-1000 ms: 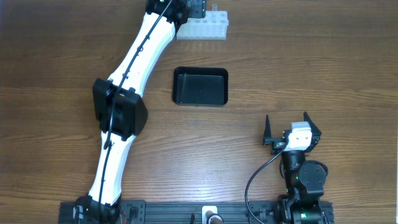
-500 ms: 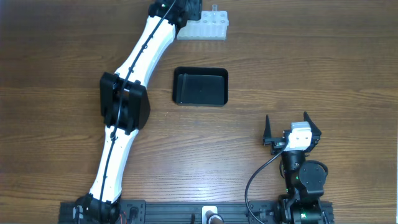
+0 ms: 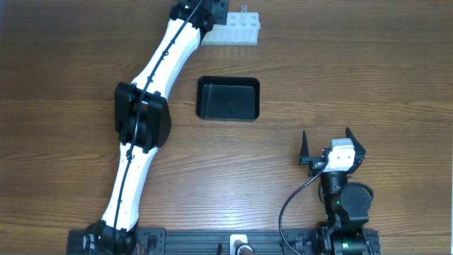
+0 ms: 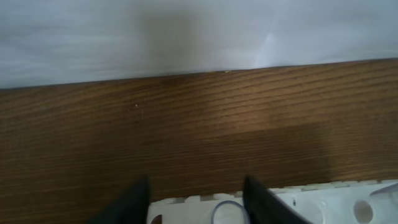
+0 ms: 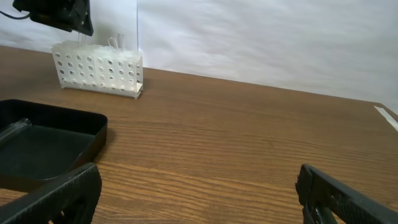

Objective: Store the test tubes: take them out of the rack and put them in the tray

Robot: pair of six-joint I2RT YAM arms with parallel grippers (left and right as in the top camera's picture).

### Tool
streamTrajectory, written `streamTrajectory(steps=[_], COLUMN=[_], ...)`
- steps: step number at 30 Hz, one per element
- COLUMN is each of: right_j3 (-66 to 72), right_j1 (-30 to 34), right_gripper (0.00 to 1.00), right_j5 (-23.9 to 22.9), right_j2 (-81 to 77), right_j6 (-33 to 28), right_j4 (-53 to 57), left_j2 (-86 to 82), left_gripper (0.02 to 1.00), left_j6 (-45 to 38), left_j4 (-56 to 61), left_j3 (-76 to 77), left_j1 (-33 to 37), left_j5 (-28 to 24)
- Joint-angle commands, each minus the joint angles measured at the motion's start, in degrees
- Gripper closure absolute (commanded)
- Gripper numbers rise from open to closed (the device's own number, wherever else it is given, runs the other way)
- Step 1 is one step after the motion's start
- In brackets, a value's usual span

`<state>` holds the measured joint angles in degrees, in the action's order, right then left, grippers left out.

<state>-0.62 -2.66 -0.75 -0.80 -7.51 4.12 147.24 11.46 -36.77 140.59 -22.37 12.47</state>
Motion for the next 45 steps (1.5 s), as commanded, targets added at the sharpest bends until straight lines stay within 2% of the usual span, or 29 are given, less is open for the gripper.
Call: streamTrajectory(steps=[1, 5, 12, 20, 45], right_j3=[0.31, 0.31, 0.31, 0.31, 0.31], right_j1=[0.37, 0.37, 0.37, 0.37, 0.37], right_gripper=[0.007, 0.009, 0.009, 0.007, 0.009], right_j5=[-0.33, -0.31, -0.31, -0.33, -0.33], right_j2=[0.52, 0.52, 0.52, 0.52, 0.52], right_j6=[0.15, 0.15, 0.15, 0.15, 0.17], right_j4=[0.17, 0.17, 0.17, 0.17, 0.17], left_j2=[1.07, 1.07, 1.07, 1.07, -5.92], left_gripper=[0.676, 0.693, 0.820, 0.904, 0.978], left_j6=[-0.39, -0.37, -0.37, -0.39, -0.81], left_j4=[0.37, 0.39, 0.63, 0.44, -1.81], left_j3=[0.85, 0.85, 0.85, 0.85, 0.87], left_j1=[0.22, 0.22, 0.22, 0.22, -0.07], left_j5=[0.44, 0.20, -1.49, -1.49, -1.46])
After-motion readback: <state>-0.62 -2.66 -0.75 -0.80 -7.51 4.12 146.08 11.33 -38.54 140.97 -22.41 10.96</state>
